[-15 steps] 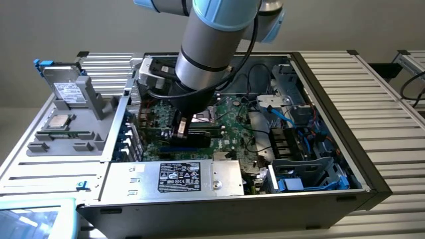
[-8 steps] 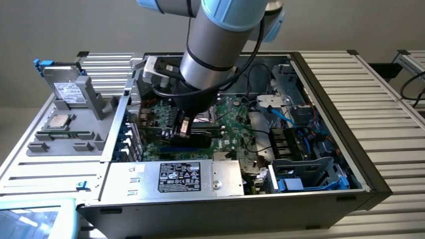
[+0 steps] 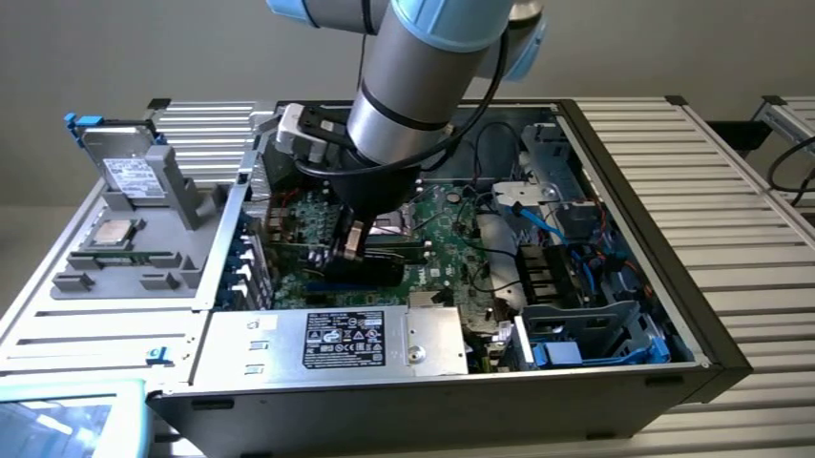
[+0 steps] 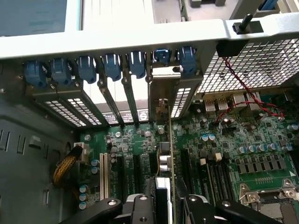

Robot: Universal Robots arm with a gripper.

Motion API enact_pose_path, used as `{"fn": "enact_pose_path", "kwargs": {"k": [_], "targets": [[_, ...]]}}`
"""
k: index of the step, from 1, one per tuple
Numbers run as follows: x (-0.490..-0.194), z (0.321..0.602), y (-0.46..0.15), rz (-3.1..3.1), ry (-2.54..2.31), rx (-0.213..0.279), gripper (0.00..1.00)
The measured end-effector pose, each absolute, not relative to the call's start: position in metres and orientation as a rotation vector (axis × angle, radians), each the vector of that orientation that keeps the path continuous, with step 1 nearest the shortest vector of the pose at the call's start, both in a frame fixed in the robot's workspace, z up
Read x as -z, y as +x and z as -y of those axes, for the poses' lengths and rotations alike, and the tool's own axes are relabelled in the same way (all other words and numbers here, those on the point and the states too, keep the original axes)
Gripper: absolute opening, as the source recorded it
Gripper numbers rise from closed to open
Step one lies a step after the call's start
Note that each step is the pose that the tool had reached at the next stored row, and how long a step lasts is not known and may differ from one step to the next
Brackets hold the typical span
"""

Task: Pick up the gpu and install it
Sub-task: 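Pick up the gpu and move the gpu toward the slot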

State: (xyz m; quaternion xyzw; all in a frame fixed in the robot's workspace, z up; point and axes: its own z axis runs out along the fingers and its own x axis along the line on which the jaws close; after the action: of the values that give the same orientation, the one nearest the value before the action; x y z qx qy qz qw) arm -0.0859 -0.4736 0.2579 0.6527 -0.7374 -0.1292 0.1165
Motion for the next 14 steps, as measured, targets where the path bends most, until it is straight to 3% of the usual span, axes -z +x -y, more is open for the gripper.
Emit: {"fn": "enact_pose_path", "kwargs": {"k": [14], "targets": [[-0.258, 0.473, -0.069, 2.137, 1.93, 0.377, 0.28]]}}
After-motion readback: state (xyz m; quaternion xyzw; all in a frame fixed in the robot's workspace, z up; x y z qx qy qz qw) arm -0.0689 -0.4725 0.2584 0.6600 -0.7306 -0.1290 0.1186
